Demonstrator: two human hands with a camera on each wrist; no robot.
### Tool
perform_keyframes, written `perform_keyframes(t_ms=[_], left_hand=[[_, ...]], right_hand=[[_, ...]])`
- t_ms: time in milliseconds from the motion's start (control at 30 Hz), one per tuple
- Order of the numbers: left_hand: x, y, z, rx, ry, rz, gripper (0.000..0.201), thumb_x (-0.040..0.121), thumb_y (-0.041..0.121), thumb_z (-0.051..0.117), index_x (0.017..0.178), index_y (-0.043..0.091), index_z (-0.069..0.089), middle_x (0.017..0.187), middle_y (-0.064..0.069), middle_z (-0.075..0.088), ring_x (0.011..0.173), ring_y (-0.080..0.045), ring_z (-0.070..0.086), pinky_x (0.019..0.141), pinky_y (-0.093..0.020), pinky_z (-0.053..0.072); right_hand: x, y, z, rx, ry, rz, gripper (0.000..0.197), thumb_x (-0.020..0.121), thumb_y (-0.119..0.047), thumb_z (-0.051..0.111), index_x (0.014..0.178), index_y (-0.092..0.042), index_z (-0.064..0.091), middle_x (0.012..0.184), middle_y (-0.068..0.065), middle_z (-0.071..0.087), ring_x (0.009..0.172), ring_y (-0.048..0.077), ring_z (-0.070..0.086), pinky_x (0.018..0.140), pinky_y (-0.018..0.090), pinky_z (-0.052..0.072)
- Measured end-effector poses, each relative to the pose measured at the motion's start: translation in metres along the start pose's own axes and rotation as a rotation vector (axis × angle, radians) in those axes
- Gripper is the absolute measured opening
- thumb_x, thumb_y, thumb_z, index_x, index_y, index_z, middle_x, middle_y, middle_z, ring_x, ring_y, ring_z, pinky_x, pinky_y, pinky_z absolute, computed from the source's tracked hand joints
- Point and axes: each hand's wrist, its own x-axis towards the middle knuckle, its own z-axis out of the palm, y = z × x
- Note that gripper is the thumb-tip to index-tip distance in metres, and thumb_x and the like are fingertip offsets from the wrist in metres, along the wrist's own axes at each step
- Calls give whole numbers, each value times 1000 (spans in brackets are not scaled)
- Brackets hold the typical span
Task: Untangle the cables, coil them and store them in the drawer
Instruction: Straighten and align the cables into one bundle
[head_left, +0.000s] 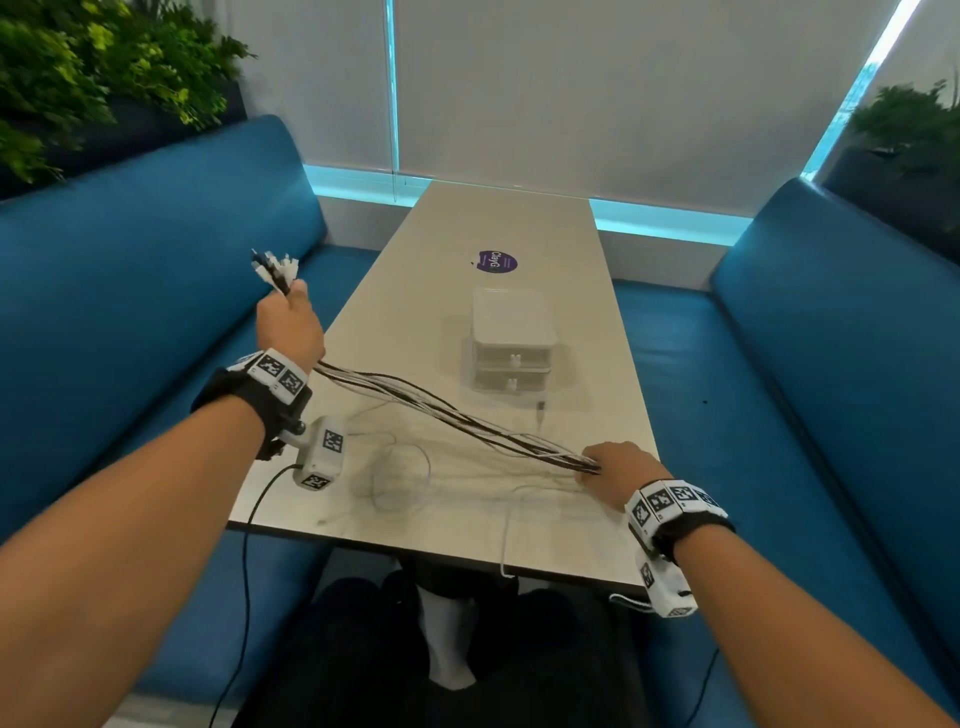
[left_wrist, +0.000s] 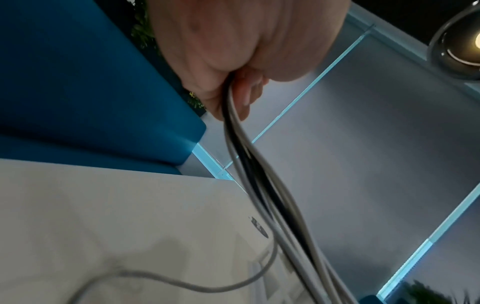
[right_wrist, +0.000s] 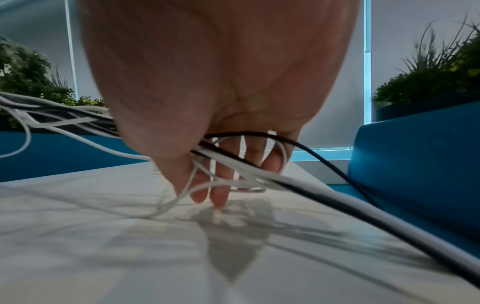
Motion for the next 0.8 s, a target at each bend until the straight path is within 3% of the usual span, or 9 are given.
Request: perform_keyframes(t_ms=[100,267,333,400,467,533,633,700,800], left_hand=[[-9,-7,-4,196,-49,89,43,105,37,39,91,-1,56,85,-23,60,78,-38,54,72,-43,43],[-16,-17,-3,274,-98,136,43,107,35,38,110,-2,60,98,-18,62,86,-33,54,73,-36,38],[-17,-15,1,260,-112,145,43,107,36,37,111,-1,60,99,-18,64,87,-33,55,74,-38,40],[-19,-11,7,252,-126,155,43,107,36,36,111,1,60,97,-15,63,85,-29,54,73,-36,40],[-24,-9,12,240,-140,158,42,107,36,36,106,1,59,91,-11,59,80,-26,52,70,-34,37],[-28,-9,15,230,-149,160,39,107,36,37,98,4,57,88,-9,57,77,-25,50,68,-33,35],[-31,-14,17,197,-180,151,38,106,38,38,97,6,57,82,-6,56,72,-23,49,65,-32,36],[-32,-19,19,142,-212,128,38,105,41,38,93,10,56,75,-2,53,68,-22,47,64,-32,37],[-39,-18,25,16,-269,90,35,103,43,42,76,22,48,62,3,45,57,-20,41,61,-37,37]], right_hand=[[-2,0,0,-165,48,2,22,88,-22,45,104,-29,57,105,-2,65,104,25,58,89,41,43],[-9,13,-1,-327,67,107,39,83,-14,48,118,-29,54,124,-6,57,127,26,39,105,44,29],[-11,10,-2,-214,29,62,55,84,-31,60,136,-32,43,141,-4,48,141,27,27,114,45,20],[-9,-3,-6,-55,-8,-12,91,72,-60,72,148,-34,30,152,0,37,146,26,19,118,47,13],[-7,-22,-15,5,-3,-95,120,55,-79,71,153,-32,20,154,3,33,145,26,23,118,47,16],[-6,-41,-25,-1,-49,-168,133,50,-83,71,156,-30,12,158,2,29,145,26,25,118,48,19],[-2,-70,-37,100,-155,-235,135,49,-85,71,156,-34,8,162,-3,20,147,25,23,119,50,21],[3,-93,-40,224,-104,-290,128,51,-87,68,154,-36,12,163,-5,18,148,22,22,118,50,25],[11,-137,-43,326,20,-421,113,67,-69,75,155,-29,16,162,-2,21,147,21,26,119,42,25]])
